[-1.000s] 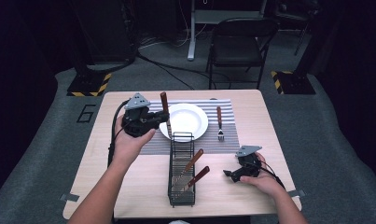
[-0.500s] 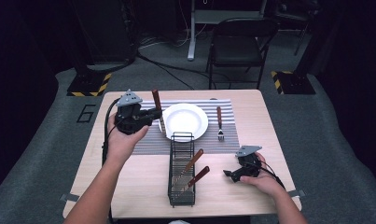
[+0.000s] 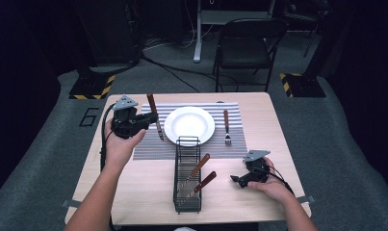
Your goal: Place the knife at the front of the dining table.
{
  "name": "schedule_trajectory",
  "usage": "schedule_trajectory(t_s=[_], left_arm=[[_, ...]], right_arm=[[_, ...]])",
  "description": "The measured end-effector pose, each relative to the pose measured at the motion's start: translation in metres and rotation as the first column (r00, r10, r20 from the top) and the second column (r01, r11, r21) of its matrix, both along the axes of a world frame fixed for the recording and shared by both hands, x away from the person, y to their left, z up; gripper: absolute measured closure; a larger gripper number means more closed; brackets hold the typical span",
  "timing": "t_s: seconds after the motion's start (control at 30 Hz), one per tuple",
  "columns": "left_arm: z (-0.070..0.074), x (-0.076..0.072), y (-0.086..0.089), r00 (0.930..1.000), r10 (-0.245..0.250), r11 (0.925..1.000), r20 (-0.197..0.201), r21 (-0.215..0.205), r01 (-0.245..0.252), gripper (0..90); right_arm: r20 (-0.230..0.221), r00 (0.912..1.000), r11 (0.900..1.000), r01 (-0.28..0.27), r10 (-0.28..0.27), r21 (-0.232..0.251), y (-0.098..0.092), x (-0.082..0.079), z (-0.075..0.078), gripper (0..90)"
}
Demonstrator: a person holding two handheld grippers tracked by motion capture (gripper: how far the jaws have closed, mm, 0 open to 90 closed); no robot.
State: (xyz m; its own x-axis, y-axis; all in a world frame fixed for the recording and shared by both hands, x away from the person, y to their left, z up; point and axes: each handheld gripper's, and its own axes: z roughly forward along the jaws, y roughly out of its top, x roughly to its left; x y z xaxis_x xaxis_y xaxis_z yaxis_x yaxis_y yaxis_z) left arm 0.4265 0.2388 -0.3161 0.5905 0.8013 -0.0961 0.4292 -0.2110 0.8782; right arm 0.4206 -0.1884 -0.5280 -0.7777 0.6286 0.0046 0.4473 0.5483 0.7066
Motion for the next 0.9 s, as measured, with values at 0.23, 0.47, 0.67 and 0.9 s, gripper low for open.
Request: schedule_trajectory(t_s=[0.23, 0.47, 0.67, 0.9], left_arm=[[-0.012, 0.006, 0.008, 0.9990, 0.043, 0.9991, -0.013, -0.003, -0.043, 80.7], [-0.023, 0.012, 0.016, 0.9971, 0.071, 0.9974, -0.028, -0.009, -0.071, 80.7], [-0.032, 0.016, 0.021, 0.9943, 0.099, 0.9949, -0.039, -0.013, -0.100, 80.7], [-0.044, 0.021, 0.027, 0.9901, 0.128, 0.9916, -0.056, -0.006, -0.129, 80.7]], right_arm=[[0.000, 1.0000, 1.000, 0.000, 0.000, 0.000, 0.000, 0.000, 0.000, 0.0], [0.000, 1.0000, 1.000, 0.000, 0.000, 0.000, 0.000, 0.000, 0.000, 0.0], [0.000, 1.0000, 1.000, 0.000, 0.000, 0.000, 0.000, 0.000, 0.000, 0.0], [0.000, 1.0000, 1.000, 0.000, 0.000, 0.000, 0.000, 0.000, 0.000, 0.0]])
